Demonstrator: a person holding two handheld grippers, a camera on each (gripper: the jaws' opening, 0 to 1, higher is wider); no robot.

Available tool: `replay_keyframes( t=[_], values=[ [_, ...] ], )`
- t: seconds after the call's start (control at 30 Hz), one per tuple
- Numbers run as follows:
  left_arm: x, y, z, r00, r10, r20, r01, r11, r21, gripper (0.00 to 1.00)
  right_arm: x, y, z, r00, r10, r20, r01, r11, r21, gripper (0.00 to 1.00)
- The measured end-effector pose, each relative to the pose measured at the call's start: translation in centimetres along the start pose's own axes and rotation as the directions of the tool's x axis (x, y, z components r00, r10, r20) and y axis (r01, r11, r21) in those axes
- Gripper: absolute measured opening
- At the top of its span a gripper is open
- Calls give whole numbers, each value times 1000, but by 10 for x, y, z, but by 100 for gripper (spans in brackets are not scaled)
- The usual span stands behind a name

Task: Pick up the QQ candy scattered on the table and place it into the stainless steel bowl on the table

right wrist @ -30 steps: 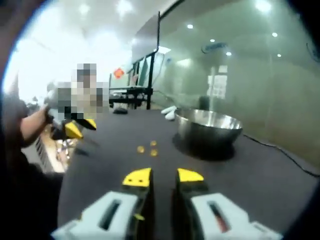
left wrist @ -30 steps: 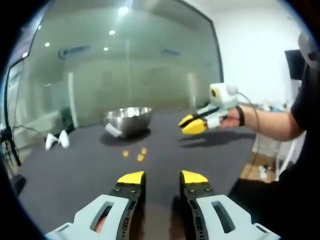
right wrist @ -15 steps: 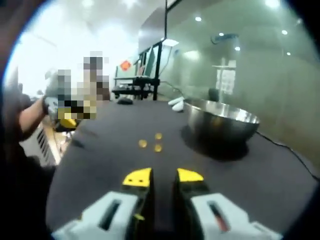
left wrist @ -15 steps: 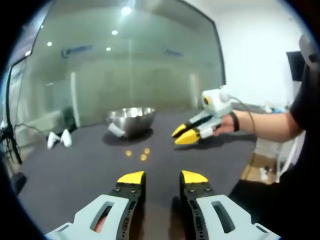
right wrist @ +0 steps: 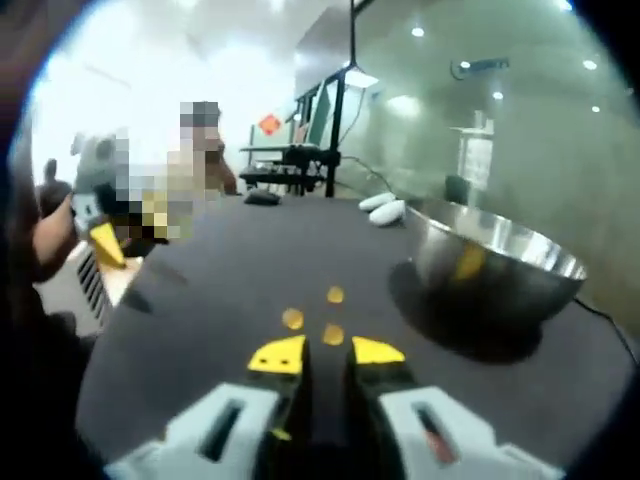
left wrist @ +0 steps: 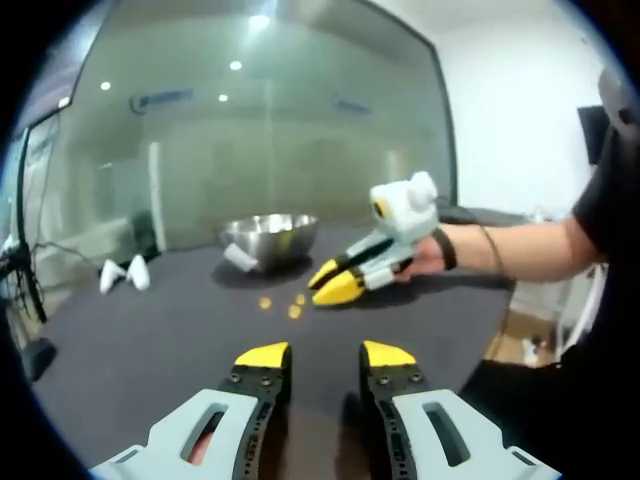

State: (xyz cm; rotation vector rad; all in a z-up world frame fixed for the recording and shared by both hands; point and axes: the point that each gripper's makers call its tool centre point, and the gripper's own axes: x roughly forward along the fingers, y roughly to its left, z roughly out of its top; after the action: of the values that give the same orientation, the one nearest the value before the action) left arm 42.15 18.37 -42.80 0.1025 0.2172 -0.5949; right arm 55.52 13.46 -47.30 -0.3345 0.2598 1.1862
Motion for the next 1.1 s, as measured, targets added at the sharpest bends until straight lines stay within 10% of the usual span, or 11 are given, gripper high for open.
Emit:
replay_keyframes(
  t=[1.1],
  values=[
    [-6, 7, -4, 1000, 19, -17, -19, 1000, -7, 29, 19, -11, 6, 999, -45, 14, 45, 999, 31, 9]
  ],
)
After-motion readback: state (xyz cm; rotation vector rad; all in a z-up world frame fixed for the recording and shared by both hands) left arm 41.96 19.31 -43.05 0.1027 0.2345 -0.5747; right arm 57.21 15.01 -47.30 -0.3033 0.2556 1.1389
